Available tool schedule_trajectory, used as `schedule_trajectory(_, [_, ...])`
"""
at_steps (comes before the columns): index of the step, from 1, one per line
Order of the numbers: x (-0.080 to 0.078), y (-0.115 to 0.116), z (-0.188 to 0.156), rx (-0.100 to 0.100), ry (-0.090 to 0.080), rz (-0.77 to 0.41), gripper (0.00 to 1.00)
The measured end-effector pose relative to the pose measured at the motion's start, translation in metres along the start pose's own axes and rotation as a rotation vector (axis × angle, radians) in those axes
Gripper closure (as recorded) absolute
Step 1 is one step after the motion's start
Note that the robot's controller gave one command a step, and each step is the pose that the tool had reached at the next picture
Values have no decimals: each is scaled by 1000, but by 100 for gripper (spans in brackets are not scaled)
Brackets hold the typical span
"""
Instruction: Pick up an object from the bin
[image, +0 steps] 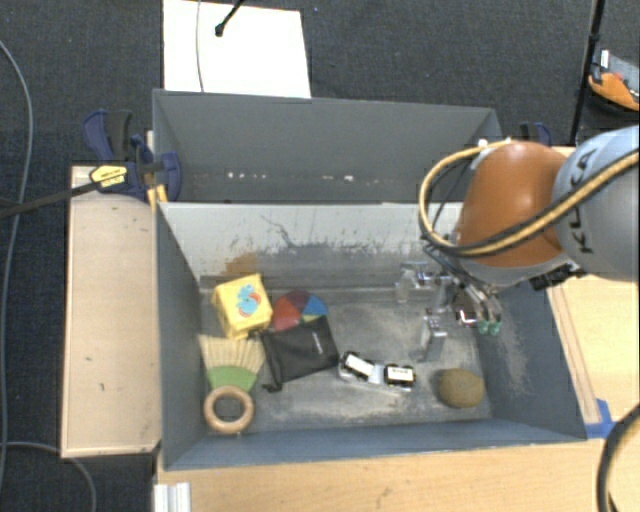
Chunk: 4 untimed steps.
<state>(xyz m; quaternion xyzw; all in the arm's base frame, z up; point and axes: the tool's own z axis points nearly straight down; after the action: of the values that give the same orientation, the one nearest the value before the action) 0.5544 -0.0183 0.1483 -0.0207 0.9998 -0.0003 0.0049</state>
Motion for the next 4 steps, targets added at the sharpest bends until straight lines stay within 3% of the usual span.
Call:
schedule_trajectory(1, [2,23,56,-1,-2,71,0])
schedule_trajectory(2, [1,41,76,1,3,46,0])
schedule_trajectory(3, [40,84,76,0,-4,-97,100])
schedule_trajectory(4, [40,84,76,0,-4,-98,100])
